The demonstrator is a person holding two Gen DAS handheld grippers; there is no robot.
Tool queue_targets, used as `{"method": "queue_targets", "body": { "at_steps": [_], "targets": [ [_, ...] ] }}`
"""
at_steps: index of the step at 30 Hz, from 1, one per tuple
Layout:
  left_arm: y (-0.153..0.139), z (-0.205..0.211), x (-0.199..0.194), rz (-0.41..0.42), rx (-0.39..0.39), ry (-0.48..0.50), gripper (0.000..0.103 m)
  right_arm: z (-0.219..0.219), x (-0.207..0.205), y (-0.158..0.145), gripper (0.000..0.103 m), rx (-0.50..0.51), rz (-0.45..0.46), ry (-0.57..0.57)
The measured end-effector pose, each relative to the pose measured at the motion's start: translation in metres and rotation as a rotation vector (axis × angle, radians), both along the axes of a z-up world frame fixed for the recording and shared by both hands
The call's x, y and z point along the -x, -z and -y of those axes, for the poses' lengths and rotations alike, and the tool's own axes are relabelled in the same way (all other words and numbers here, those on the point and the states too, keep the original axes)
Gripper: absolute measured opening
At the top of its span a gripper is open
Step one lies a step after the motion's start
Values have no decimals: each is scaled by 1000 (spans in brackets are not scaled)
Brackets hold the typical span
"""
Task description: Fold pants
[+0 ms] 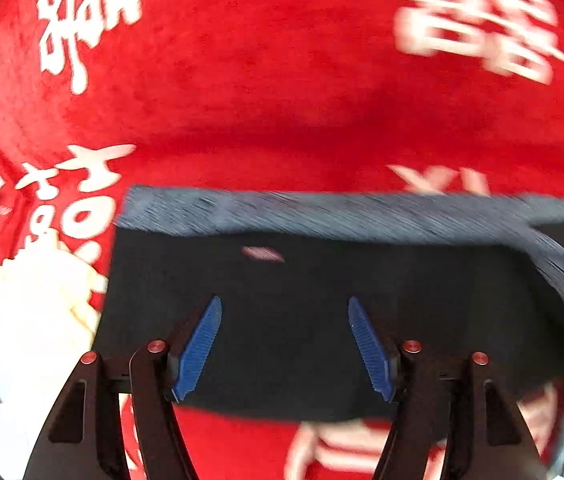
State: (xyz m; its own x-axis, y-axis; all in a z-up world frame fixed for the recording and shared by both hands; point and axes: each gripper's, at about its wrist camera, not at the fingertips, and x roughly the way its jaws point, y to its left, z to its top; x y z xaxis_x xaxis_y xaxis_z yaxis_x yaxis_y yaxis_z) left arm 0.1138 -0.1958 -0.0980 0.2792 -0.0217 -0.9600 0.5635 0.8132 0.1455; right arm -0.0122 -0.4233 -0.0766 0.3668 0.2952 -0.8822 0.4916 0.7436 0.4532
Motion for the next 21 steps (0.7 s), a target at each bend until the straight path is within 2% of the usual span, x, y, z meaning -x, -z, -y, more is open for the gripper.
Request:
{"method": "queue_targets", "body": {
  "at_steps": [3,7,13,16,21],
  "targets": [
    [-12,16,47,-62,39,88,68,2,61,-9,72,13,-22,91],
    [-19,39,104,-152,103,186,68,-9,165,-22,72,46,-67,225],
    [-10,72,168,-233,156,305,68,-43,293,-11,72,22,-136,451],
    [-10,86,197,-253,181,347,68,-62,336,4,72,20,-146,528],
    [0,102,219,-257,161,393,68,-73,368,29,72,-20,-131,584]
  ]
}}
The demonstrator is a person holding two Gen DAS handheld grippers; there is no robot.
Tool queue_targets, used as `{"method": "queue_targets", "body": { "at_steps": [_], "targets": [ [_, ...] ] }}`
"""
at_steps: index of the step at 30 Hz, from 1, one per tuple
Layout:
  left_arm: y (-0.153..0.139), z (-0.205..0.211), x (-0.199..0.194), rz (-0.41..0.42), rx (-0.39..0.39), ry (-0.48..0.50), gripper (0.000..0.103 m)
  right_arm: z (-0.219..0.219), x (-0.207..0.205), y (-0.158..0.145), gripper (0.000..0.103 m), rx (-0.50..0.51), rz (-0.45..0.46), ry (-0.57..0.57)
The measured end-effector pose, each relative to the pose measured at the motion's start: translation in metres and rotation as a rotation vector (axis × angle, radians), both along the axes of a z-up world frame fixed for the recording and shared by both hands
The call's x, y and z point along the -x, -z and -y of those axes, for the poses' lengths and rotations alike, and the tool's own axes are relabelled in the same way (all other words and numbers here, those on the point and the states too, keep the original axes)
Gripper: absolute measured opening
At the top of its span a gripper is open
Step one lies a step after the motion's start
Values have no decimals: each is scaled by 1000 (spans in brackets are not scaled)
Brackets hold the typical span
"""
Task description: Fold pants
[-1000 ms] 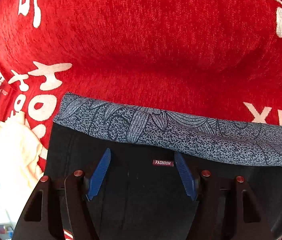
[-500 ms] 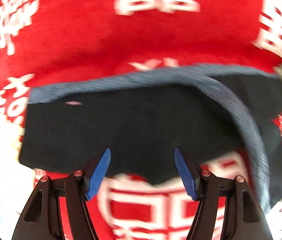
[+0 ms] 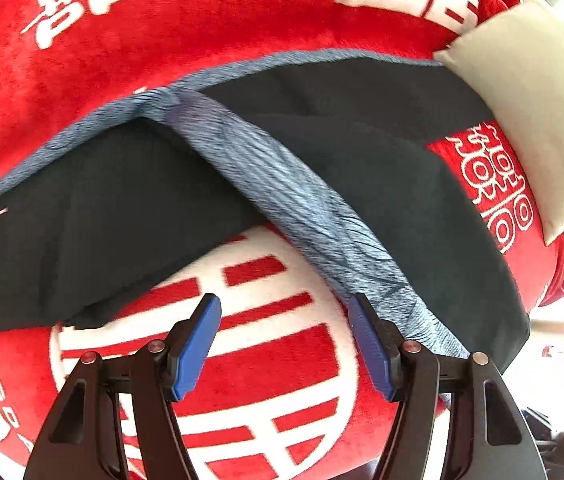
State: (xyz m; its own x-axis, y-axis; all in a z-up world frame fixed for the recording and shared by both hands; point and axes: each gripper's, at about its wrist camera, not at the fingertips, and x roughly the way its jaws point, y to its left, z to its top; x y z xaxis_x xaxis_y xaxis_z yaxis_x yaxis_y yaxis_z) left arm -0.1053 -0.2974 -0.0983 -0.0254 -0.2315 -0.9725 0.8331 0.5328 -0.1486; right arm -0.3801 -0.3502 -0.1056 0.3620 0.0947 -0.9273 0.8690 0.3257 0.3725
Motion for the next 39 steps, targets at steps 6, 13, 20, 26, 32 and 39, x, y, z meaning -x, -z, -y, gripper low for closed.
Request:
{"method": "queue_targets", "body": {
  "at_steps": [6,13,20,26,32,39],
  "targets": [
    [22,14,10,-38,-33,3,68,5,8,15,71,-26,68,26],
    [20,31,11,-140,-14,-27,20,29,-5,-8,4,-111,172,-69],
    [-26,75,-6,-112,34,-59,20,128,-35,-95,3,-9,269,-152],
    [-50,141,-46,-31,88,-87,20,239,-94,-134,3,134,259,-232],
    [-61,179,-81,136,67,-141,20,340,-169,-114,3,191,153,-303],
    [-40,136,-103,248,-73,-218,71,383,-227,-34,5,173,-117,-386]
  ]
}}
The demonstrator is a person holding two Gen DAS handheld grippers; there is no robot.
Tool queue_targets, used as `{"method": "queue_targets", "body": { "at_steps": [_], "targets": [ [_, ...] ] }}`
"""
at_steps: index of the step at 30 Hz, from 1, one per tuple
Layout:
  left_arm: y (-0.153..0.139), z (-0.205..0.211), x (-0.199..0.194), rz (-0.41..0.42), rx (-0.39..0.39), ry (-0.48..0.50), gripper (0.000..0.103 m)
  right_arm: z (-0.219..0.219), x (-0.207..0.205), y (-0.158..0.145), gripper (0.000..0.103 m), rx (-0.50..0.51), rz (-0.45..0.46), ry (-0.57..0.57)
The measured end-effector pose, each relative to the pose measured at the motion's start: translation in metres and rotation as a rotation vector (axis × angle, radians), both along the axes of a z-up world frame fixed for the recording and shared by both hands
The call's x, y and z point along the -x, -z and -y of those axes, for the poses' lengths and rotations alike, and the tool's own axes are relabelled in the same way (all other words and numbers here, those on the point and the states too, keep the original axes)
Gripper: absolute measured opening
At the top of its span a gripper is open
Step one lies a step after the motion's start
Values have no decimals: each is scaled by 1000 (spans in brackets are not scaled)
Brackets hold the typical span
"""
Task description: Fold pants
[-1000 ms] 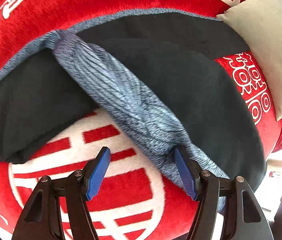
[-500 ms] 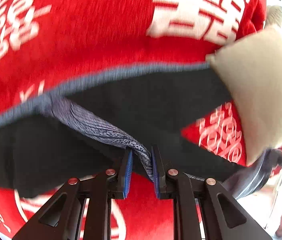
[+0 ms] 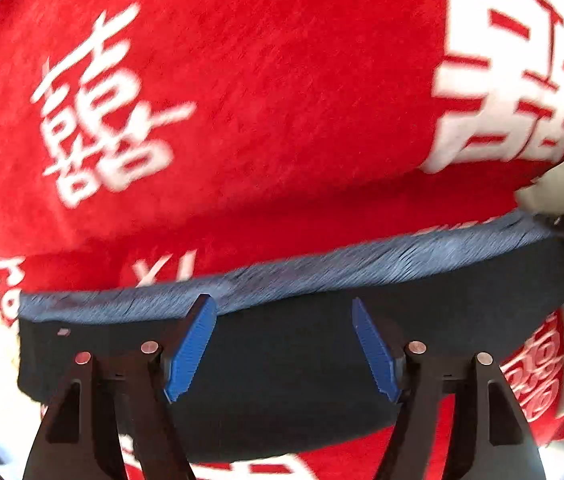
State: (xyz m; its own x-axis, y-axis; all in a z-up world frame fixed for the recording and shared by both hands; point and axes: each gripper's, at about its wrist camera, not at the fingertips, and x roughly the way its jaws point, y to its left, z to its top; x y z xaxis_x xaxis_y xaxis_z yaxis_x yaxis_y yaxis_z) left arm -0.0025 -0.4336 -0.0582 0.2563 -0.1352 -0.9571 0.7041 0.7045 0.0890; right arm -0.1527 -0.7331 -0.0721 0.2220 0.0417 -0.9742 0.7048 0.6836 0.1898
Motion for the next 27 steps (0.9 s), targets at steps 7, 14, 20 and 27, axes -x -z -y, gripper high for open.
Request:
{"method": "queue_targets", "body": {
  "at_steps": [7,14,20,27],
  "targets": [
    [32,-10,4,-31,-81,-35,71,1,8,-40,69,15,124,73],
    [68,31,9,-24,-105,4,71,-63,-2,-32,40,31,66,-133],
    [87,48,-5,-31,-94,-29,72,-51,-7,40,33,113,-48,-148],
    [46,-15,-43,63,-100,-94,72,-49,8,-4,38,104,0,-60]
  ]
}}
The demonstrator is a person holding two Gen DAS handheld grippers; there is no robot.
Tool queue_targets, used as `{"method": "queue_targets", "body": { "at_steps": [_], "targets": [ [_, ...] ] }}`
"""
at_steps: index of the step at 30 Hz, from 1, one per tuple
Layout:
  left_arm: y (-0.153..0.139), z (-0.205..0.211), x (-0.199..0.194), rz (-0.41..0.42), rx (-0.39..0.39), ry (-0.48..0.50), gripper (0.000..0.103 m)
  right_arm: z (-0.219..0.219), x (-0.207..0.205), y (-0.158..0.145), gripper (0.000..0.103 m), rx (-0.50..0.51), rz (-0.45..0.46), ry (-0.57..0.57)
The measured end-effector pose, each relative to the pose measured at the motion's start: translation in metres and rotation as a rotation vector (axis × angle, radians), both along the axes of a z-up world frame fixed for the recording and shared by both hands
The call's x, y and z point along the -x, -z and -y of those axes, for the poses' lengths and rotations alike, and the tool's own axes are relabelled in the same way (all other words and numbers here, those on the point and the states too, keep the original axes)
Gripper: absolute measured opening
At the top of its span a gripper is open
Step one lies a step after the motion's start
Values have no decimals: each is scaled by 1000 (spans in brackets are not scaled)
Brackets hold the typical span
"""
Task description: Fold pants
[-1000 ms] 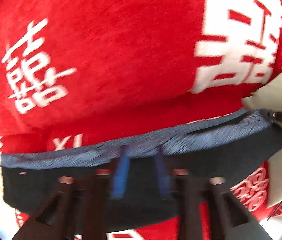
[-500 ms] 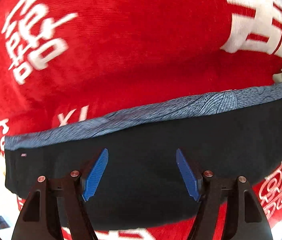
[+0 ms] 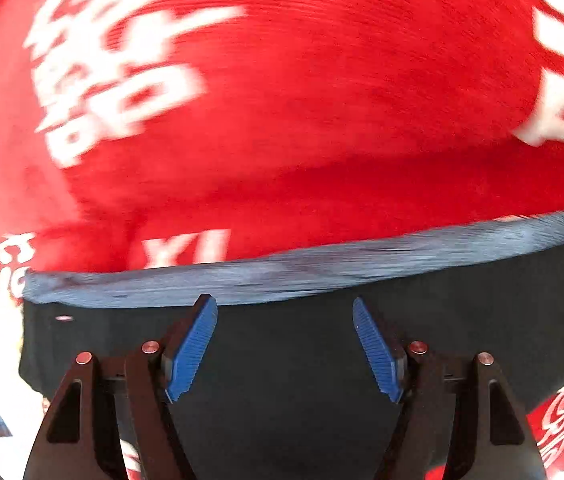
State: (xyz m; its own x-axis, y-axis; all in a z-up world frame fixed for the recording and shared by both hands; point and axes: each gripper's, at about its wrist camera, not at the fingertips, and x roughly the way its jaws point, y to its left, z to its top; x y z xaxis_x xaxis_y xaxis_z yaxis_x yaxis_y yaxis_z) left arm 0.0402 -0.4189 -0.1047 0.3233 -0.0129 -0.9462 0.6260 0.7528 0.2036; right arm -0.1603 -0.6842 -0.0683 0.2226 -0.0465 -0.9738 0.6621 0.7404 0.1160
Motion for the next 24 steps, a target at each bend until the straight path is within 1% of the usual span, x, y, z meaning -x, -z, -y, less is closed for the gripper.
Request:
{"method": "queue_targets", "body": {
  "at_steps": [2,4,6,7,8,9,11,12,13,14,15,16,18,20,21,24],
  "targets": [
    [2,-25,-23,25,-26,-38,72,-27,0,-7,44,-16,17,-32],
    [15,-50,-47,35,-56,-86,72,-59,-3,-7,44,-38,29,-56],
    [34,-66,-63,47,-93,-100,72,-86,-5,-4,44,-57,39,-69],
    [44,-75,-70,46,-102,-91,76,-102,-9,-1,44,-65,38,-73],
    [46,-82,-74,49,-67,-84,85,-114,-13,2,44,-73,33,-71],
    [41,-90,-79,58,-53,-83,86,-124,-14,6,44,-85,34,-64],
    [32,-101,-85,48,-59,-73,86,-152,-14,9,46,-165,80,-48],
    [23,-111,-85,54,-46,-60,86,-171,-17,6,48,-212,107,-50],
    [18,-127,-86,63,-34,-37,86,-195,-19,12,56,-284,140,-60],
    [10,-143,-86,77,-39,-21,86,-215,-22,16,64,-330,159,-67],
    [5,-159,-86,85,-44,-21,86,-237,-27,20,64,-374,181,-73],
    [0,-177,-89,88,-43,-30,86,-266,-36,27,65,-447,217,-85],
    [-2,-211,-97,90,-47,-71,86,-304,-49,36,65,-521,246,-90],
    [3,-241,-109,100,-77,-121,86,-342,-67,55,65,-563,266,-84],
    [7,-259,-115,103,-93,-151,86,-351,-74,62,65,-576,266,-75],
    [20,-289,-122,93,-104,-204,86,-374,-93,91,65,-620,278,-35]
  ]
}}
